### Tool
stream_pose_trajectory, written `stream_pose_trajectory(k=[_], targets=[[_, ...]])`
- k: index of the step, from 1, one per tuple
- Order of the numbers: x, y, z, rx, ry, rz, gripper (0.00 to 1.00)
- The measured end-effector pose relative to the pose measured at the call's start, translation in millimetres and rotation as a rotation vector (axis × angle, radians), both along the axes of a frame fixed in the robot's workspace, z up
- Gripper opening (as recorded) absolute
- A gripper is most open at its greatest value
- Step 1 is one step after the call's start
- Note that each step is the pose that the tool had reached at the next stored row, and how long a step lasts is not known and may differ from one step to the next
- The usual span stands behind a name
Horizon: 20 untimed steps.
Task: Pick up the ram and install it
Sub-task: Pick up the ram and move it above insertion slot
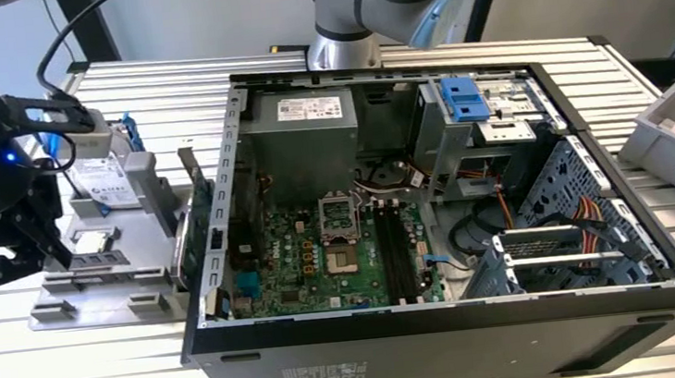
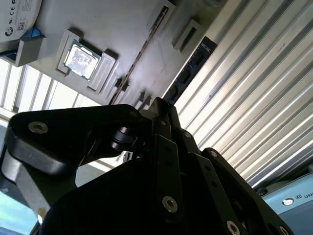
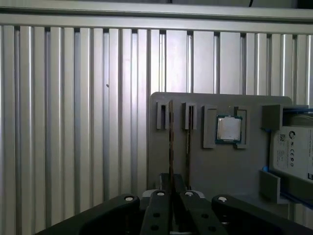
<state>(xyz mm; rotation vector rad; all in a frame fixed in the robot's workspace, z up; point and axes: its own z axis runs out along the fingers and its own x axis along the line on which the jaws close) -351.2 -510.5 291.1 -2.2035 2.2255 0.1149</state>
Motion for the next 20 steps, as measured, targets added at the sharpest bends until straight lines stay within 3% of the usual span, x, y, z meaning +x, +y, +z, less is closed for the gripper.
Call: stream_pose_trajectory(k=[20], targets=[[0.0, 0.0, 15.3, 0.0000, 0.0000, 0.000, 0.00]])
